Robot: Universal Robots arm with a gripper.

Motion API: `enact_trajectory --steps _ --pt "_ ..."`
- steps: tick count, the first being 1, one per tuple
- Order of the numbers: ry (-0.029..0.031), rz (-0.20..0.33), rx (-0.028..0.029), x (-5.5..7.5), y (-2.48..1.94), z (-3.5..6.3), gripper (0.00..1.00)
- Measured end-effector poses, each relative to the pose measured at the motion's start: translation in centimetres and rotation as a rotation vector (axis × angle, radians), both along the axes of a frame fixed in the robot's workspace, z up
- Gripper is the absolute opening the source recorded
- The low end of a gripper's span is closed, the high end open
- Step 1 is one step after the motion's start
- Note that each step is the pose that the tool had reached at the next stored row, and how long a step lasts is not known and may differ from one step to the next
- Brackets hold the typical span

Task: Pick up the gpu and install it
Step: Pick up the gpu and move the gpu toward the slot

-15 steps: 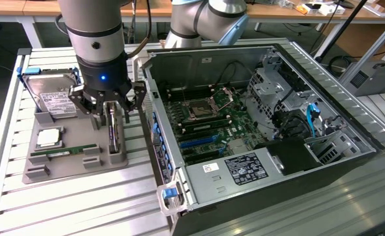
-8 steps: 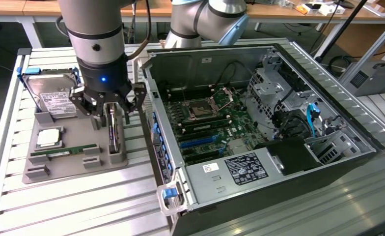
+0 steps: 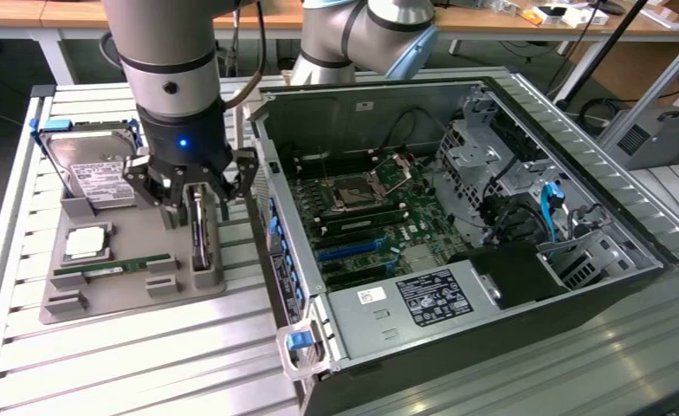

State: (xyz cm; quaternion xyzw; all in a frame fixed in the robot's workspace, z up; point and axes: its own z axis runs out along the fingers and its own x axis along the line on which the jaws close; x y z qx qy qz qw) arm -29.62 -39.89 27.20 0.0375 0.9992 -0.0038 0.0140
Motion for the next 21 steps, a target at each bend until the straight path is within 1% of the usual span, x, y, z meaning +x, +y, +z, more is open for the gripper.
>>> enact_trajectory --steps 21 --pt "-0.0001 0.000 -0.0045 0.00 0.00 -0.83 0.54"
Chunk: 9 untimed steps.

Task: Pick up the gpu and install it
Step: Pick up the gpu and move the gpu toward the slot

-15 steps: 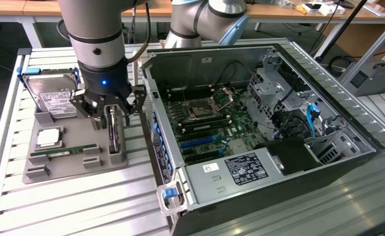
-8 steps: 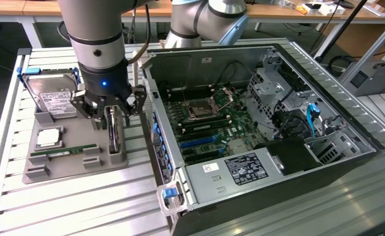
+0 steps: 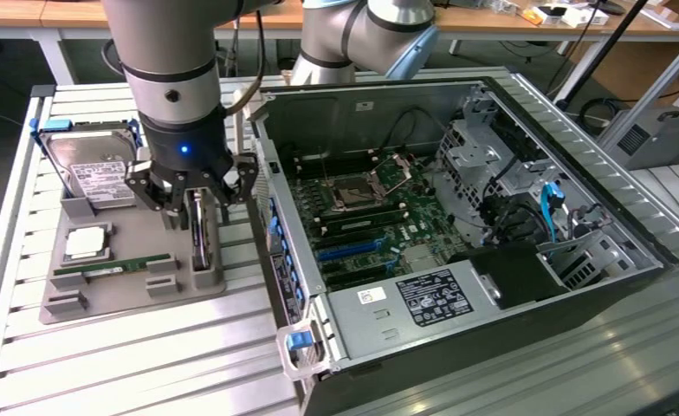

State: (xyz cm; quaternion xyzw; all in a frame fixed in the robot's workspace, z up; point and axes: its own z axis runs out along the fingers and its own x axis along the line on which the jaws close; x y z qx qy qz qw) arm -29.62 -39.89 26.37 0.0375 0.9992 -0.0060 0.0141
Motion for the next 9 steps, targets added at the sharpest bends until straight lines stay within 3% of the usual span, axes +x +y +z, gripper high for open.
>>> enact_trajectory --steps 2,6,9 --pt "0.0000 0.000 -0.0005 0.0 0.01 -0.14 0.54" --pt "0.0000 0.000 -0.0005 -0.4 0.74 -0.34 0.54" --pt "0.0002 0.000 -0.0007 -0.5 1.03 -0.45 0.54"
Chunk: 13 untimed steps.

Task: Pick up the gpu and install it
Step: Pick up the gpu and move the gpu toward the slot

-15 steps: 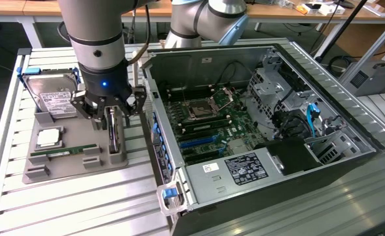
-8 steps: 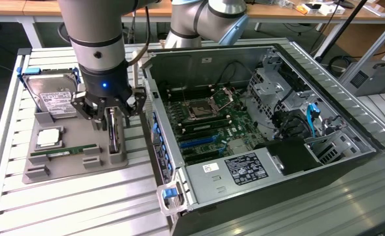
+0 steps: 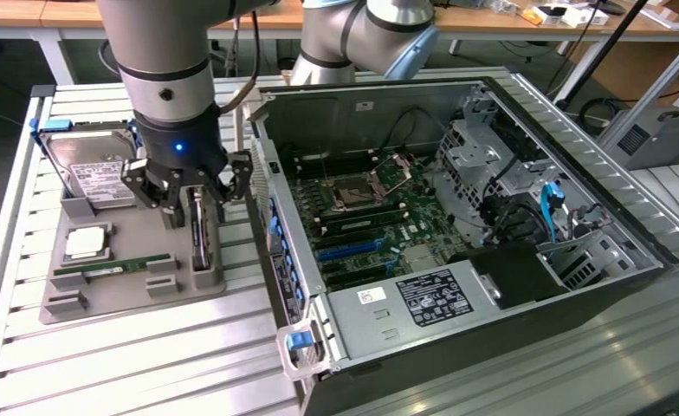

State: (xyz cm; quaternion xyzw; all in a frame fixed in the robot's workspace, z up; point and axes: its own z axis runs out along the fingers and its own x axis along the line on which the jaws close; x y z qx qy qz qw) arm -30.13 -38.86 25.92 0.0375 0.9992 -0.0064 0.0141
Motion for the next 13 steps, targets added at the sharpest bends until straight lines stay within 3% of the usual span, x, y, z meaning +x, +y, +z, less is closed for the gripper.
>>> enact_trajectory --steps 6,13 --pt "-0.0002 0.000 0.0002 0.0 1.09 -0.38 0.54" --pt "-0.0001 0.000 0.0002 -0.2 1.28 -1.00 0.54"
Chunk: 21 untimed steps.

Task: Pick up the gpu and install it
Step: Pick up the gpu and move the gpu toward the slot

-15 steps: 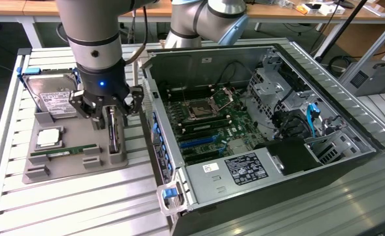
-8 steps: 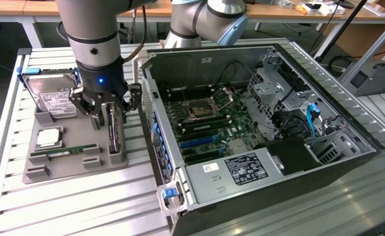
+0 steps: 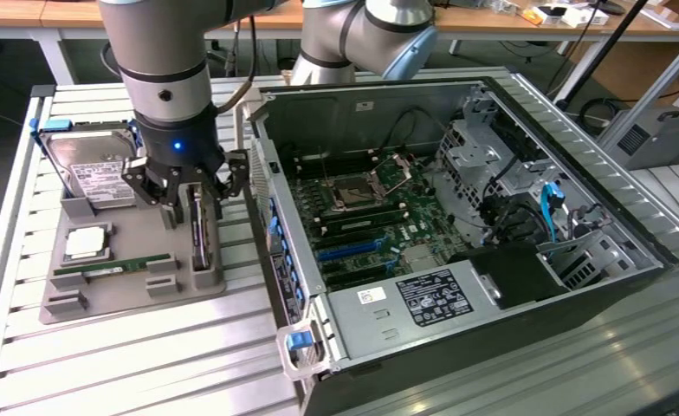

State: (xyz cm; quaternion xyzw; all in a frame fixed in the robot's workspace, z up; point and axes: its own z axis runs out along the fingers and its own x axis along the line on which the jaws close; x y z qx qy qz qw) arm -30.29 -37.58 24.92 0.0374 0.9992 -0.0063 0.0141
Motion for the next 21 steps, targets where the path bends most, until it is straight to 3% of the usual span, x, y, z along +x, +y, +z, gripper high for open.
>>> enact_trajectory --steps 7,9,21 --pt "0.0000 0.000 0.0000 -0.01 0.00 -0.29 0.53" --pt "0.0000 0.000 0.0000 -0.01 0.00 -0.29 0.27" --pt "0.0000 0.000 0.0001 -0.01 0.00 0.13 0.27"
